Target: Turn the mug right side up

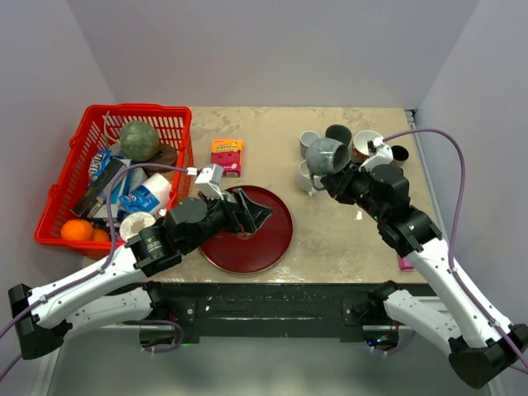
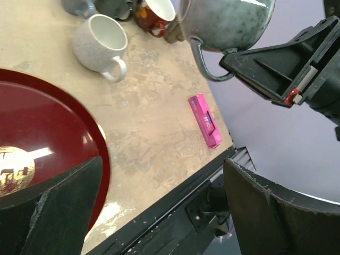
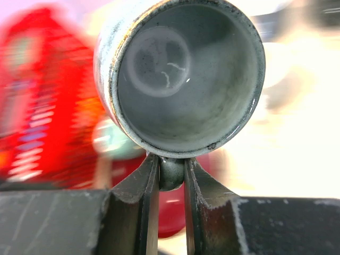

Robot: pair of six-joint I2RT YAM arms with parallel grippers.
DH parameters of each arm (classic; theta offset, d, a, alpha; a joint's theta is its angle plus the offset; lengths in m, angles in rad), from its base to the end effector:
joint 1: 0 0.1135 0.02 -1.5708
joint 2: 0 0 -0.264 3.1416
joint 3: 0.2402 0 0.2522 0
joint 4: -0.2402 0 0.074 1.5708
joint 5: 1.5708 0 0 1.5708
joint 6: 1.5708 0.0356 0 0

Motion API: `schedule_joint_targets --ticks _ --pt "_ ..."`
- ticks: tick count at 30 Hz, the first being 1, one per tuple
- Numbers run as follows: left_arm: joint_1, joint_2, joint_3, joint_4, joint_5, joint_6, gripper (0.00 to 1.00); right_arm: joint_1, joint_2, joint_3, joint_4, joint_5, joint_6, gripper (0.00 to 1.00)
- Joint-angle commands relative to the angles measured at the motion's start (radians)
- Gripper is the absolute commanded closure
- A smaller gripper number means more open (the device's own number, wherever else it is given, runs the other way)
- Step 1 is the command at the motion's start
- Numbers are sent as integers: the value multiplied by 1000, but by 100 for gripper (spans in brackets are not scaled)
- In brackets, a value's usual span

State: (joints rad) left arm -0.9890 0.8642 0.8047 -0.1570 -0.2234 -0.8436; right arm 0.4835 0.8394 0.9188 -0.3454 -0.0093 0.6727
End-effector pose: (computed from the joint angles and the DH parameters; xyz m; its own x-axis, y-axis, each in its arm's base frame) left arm 0.1181 -0.1652 0.3363 -0.5983 -0.4160 -0.6848 0.3744 0.6105 -0.6980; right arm 0.1670 0.0881 0.3604 -0.4766 0.4535 -0.7531 -0.2248 0.7653 0.6031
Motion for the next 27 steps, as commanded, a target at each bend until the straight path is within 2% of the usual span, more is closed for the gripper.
schedule_joint_targets --ticks 1,3,8,15,20,27 --pt "-2 -1 22 -128 -94 26 1 -19 47 120 -87 347 -200 100" --pt "-2 15 39 -180 -109 26 1 -20 91 141 -130 449 -223 100" --pt "-2 50 67 -263 -163 20 1 -62 179 138 -164 543 -260 100" --pt "-2 90 105 -375 -231 5 1 -101 329 68 -67 554 -237 100" --pt "-2 91 97 -381 -231 6 1 -117 443 48 -14 520 -234 100" --pt "-2 98 87 -377 -229 9 1 -141 504 20 22 494 -236 100"
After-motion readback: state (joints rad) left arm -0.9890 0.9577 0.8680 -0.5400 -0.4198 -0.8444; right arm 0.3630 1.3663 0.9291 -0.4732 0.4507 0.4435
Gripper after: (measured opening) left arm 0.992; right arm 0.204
